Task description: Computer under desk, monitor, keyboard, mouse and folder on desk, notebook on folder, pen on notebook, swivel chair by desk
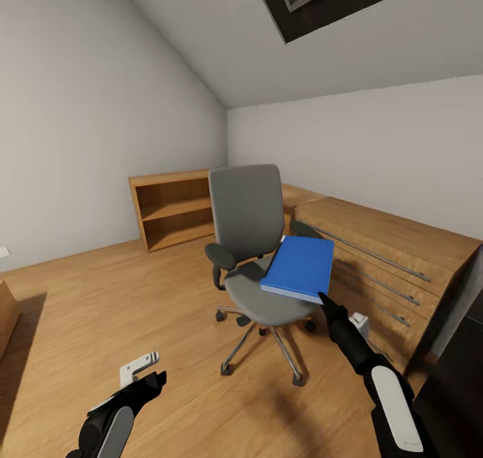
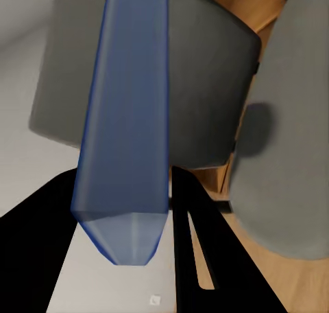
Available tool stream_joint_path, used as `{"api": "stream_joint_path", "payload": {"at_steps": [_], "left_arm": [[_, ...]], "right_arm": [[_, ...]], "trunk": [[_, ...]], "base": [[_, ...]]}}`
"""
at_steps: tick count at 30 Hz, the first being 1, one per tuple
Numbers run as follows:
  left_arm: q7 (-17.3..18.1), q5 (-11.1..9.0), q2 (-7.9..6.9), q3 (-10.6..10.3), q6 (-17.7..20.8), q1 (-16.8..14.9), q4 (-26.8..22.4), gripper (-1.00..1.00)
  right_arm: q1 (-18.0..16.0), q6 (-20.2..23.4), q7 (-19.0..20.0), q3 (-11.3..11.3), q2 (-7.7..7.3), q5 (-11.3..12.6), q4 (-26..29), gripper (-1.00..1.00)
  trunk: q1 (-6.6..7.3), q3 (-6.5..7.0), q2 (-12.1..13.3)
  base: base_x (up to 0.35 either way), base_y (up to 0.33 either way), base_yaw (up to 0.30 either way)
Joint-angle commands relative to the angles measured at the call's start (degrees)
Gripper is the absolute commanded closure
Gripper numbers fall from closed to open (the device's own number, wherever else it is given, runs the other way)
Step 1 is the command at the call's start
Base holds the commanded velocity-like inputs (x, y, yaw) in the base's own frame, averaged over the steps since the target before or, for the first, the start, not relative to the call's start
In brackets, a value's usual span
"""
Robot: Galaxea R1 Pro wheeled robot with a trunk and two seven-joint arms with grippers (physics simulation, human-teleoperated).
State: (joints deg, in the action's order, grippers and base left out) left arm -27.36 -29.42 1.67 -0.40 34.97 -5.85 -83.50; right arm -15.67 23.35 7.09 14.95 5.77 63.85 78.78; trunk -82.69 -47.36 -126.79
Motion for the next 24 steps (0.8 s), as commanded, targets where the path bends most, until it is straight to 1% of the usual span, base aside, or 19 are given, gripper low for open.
{"api": "stream_joint_path", "payload": {"at_steps": [1,5,8,12,20,24], "left_arm": [[-0.52,-0.62,0.00,-0.04,0.10,-0.03,-0.03,-1.00],[-0.49,-0.66,0.00,-0.04,0.10,-0.03,0.00,-1.00],[-0.47,-0.74,0.00,-0.03,0.10,-0.03,0.01,-1.00],[-0.42,-0.81,-0.04,0.08,0.10,-0.03,0.01,-1.00],[-0.41,-0.90,-0.09,0.16,0.10,-0.03,0.01,-1.00],[-0.41,-0.90,-0.09,0.15,0.10,-0.03,0.07,-1.00]], "right_arm": [[0.38,0.46,0.12,0.19,0.13,0.20,0.67,1.00],[0.94,0.47,0.12,0.17,0.20,0.22,2.35,1.00],[1.76,0.47,0.12,0.17,0.25,0.22,3.83,1.00],[2.07,0.38,0.32,0.11,0.43,0.34,4.36,1.00],[2.13,-0.04,0.57,0.04,0.53,1.92,4.42,1.00],[2.13,0.02,0.60,0.04,0.53,1.96,4.49,1.00]], "trunk": [[0.24,0.13,0.39],[1.11,0.84,1.99],[1.77,1.38,3.20],[2.65,2.10,4.80],[4.41,3.54,8.01],[5.29,4.25,9.61]], "base": [[0.000,0.000,0.000],[-0.029,0.000,0.000],[-0.156,0.000,0.000],[-0.296,0.000,0.000],[-0.331,0.000,0.000],[-0.336,0.000,0.000]]}}
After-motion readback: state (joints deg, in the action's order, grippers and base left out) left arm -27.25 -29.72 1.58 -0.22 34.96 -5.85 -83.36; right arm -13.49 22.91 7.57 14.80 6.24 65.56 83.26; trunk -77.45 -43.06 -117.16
